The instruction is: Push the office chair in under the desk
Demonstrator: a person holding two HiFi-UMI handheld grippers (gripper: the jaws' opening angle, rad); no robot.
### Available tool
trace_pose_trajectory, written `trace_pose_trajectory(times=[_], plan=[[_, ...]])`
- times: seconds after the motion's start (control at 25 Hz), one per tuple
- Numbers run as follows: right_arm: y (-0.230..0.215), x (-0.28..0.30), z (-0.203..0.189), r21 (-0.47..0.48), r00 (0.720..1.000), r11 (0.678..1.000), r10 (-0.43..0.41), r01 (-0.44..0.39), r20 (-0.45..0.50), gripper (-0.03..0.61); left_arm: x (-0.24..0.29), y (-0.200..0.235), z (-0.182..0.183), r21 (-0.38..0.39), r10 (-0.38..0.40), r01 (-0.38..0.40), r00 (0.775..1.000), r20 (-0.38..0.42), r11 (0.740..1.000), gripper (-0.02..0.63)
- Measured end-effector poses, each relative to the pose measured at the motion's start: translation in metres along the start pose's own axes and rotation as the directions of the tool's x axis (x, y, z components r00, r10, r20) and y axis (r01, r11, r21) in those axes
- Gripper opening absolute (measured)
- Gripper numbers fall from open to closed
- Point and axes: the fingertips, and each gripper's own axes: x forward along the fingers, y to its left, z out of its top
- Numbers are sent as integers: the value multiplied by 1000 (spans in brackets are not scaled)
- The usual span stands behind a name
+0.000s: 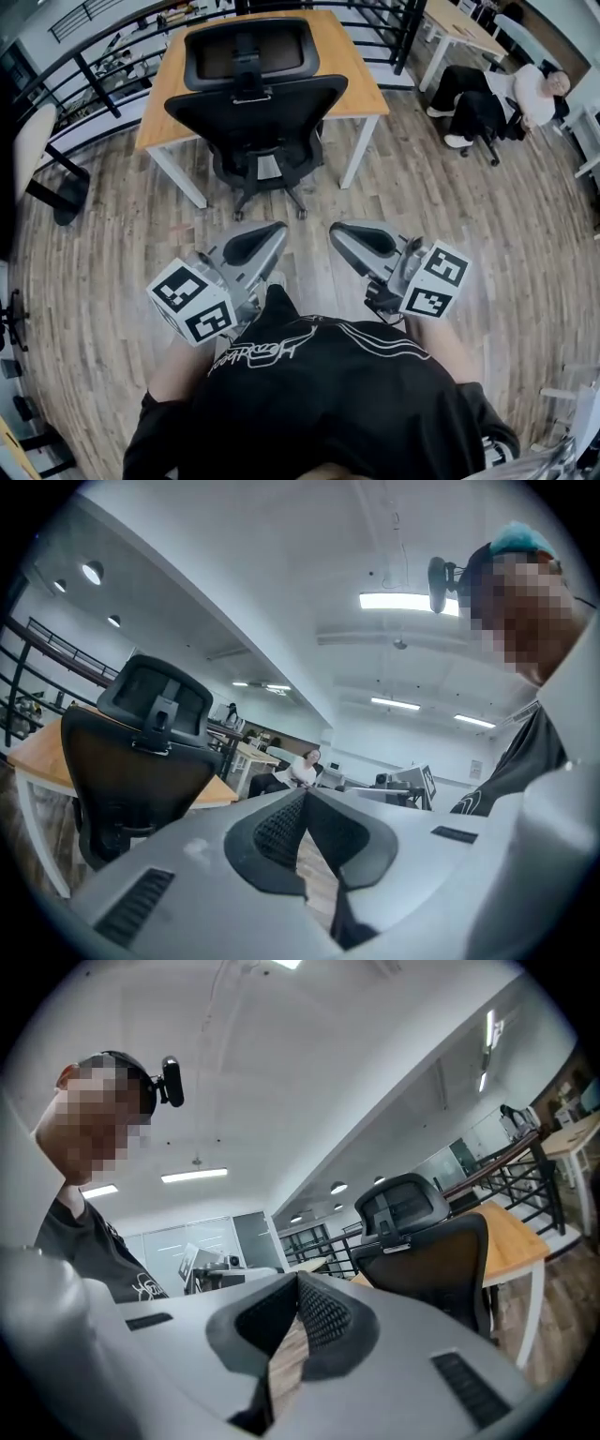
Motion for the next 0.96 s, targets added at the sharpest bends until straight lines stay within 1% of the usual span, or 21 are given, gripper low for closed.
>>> trace_pose_trajectory(times=[0.12,0.2,0.48,0.76,0.96], plan=[[19,-21,-2,-12,1000,1000,-5,5,1,41,-2,-29,-6,2,-9,9,1000,2,1000,8],[22,-25,-3,-15,1000,1000,-10,10,4,41,0,-36,-8,5,-15,15,1000,-1,1000,8],[16,-28,-8,-19,1000,999,-27,27,-4,41,9,-35,-13,3,-34,34,999,-19,999,8],[15,-27,-10,-16,1000,999,-30,30,-9,40,12,-32,-22,-11,-21,21,999,-46,1000,8],[14,-27,-10,-21,1000,999,-29,29,-10,41,14,-30,-22,-8,-16,16,999,-47,1000,8]])
